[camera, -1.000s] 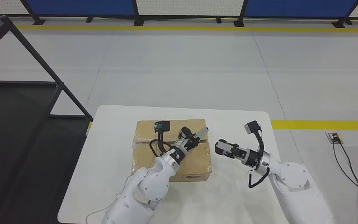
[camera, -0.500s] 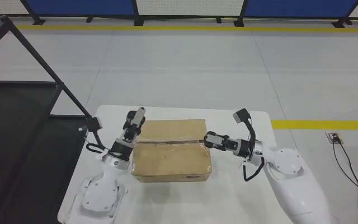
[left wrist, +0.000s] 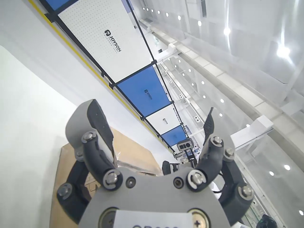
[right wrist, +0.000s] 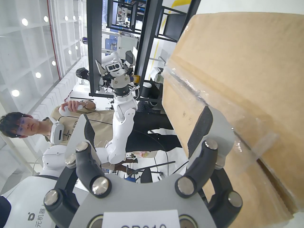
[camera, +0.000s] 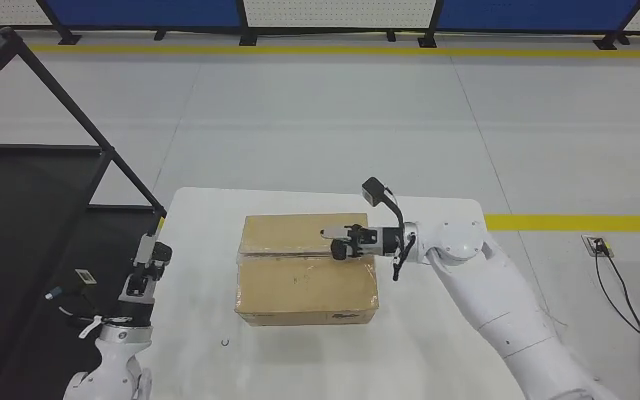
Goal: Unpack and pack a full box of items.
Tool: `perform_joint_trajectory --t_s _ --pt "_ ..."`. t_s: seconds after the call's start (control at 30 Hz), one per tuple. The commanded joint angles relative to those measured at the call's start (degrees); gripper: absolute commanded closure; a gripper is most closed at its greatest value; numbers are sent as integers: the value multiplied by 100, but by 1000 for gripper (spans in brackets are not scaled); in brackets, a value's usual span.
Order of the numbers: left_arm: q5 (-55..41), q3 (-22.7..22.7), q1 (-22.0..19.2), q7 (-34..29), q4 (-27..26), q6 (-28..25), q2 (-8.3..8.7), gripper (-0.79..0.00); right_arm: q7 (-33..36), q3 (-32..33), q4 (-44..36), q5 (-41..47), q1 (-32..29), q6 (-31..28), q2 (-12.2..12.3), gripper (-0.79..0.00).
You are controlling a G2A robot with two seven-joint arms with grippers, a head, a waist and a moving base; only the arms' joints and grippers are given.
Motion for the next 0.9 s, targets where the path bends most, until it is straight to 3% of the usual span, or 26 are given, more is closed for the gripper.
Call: perform_joint_trajectory --t_s 0.0,0.47,0.87 --pt "-37 -23 -17 -24 15 -2 5 -785 -4 -122 253 19 87 16 -60 -785" --pt "-110 -109 -78 -98 91 68 35 -785 -129 -693 908 125 453 -165 -445 -785" --pt "-291 -337 189 0 90 -31 49 -785 -143 -1344 1561 178 992 -113 -996 -785"
